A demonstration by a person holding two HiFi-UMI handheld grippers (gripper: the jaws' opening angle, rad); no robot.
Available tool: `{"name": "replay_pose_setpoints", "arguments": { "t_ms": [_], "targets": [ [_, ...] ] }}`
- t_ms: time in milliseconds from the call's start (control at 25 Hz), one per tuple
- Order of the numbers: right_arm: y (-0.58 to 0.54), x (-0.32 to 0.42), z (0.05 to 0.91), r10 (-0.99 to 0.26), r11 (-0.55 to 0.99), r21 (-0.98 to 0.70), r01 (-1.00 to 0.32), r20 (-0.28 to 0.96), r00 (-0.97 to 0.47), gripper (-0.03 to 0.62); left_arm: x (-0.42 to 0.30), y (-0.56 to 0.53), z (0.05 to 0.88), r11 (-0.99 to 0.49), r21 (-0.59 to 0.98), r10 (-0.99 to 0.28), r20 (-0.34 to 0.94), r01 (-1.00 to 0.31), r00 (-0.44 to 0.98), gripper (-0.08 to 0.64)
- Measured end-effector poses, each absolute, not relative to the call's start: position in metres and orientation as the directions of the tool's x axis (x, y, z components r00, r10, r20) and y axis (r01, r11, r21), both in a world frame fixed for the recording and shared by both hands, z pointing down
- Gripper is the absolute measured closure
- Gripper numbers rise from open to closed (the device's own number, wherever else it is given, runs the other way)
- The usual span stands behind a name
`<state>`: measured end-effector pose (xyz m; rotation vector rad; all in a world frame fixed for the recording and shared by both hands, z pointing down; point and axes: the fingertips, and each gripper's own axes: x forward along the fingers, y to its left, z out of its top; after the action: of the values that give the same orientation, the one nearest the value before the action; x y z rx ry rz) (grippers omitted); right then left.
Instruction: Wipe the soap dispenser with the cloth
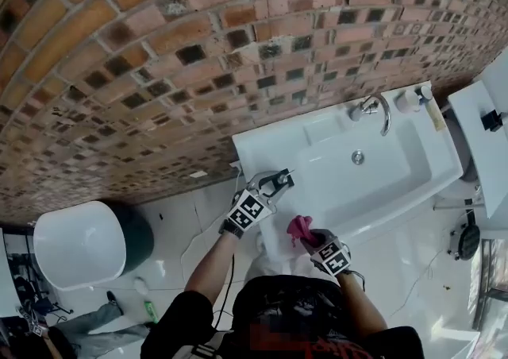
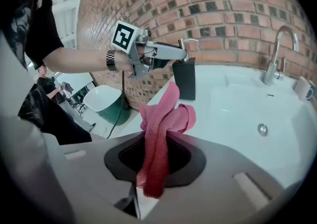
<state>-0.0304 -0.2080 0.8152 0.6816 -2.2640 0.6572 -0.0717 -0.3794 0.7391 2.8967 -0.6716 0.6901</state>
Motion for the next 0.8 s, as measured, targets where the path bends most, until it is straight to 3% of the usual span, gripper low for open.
{"name": "replay_pose_setpoints", "arguments": {
  "t_ms": [240,520,800],
  "targets": [
    [-0.225,-0.044,0.856,-0.204,0.703,-0.317,-0.637,0.768,-0.607,0.522,-0.082,-0.389,0.753,-0.898,-0.008,-0.396,0.447,-0.44,0.802,0.419],
    [-0.235,-0.051,0.869,-0.157,0.693,-0.369,-0.619,0.761,-0.629,0.522,-0.112,-0.382,0.704,-0.805,0.082,-0.525,0.362,-0.587,0.77,0.417],
    [-0.223,-0.046,0.868,-0.125,0.682,-0.42,-0.599,0.739,-0.661,0.522,-0.151,-0.291,0.643,-0.589,0.342,-0.714,0.204,-0.732,0.669,0.417]
  ]
}}
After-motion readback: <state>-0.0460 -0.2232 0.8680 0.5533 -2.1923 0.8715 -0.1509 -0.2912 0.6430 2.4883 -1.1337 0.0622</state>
